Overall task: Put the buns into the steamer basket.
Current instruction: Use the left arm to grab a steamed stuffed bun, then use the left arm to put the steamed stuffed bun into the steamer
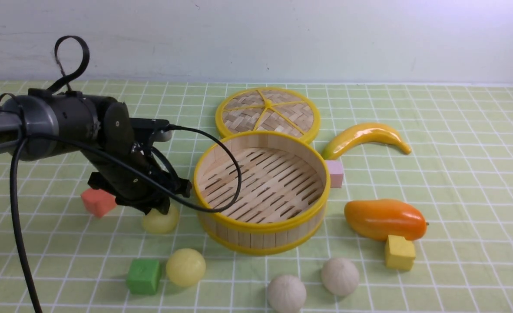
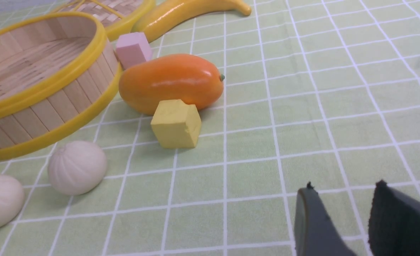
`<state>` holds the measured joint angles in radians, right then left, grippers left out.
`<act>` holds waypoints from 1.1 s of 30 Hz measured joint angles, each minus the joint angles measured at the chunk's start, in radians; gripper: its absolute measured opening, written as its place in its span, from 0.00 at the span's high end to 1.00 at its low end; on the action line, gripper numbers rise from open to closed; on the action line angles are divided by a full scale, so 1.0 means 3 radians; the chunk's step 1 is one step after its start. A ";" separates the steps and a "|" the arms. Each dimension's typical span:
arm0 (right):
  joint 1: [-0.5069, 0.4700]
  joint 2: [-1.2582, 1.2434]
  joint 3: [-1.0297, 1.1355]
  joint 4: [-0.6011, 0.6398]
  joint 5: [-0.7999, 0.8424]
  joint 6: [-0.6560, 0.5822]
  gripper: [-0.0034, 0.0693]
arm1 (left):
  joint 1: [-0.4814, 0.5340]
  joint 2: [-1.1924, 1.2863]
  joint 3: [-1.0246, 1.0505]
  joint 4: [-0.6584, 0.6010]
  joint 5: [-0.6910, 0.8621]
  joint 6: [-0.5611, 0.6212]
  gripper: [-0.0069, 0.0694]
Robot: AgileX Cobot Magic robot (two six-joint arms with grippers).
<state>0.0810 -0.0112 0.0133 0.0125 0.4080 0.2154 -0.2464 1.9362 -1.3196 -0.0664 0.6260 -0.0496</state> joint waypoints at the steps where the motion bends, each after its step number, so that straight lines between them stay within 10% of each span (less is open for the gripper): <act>1: 0.0000 0.0000 0.0000 0.0000 0.0000 0.0000 0.62 | 0.0000 0.0000 -0.0010 0.0000 0.0045 0.0000 0.75; 4: 0.0000 0.0000 0.0000 0.0000 0.0000 0.0000 0.62 | 0.0000 -0.0023 -0.0082 -0.0017 0.0240 0.0000 0.92; 21: 0.0000 0.0000 0.0000 0.0000 0.0000 -0.0003 0.62 | -0.0476 0.0445 -0.1436 -0.0056 0.0256 0.0165 0.92; 33: 0.0000 0.0000 0.0000 0.0000 0.0000 -0.0003 0.62 | -0.0438 0.0863 -0.1873 -0.0055 0.0415 0.0116 0.38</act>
<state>0.0810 -0.0112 0.0133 0.0125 0.4080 0.2145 -0.3779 2.1952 -1.8816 -0.0829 0.7505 -0.0149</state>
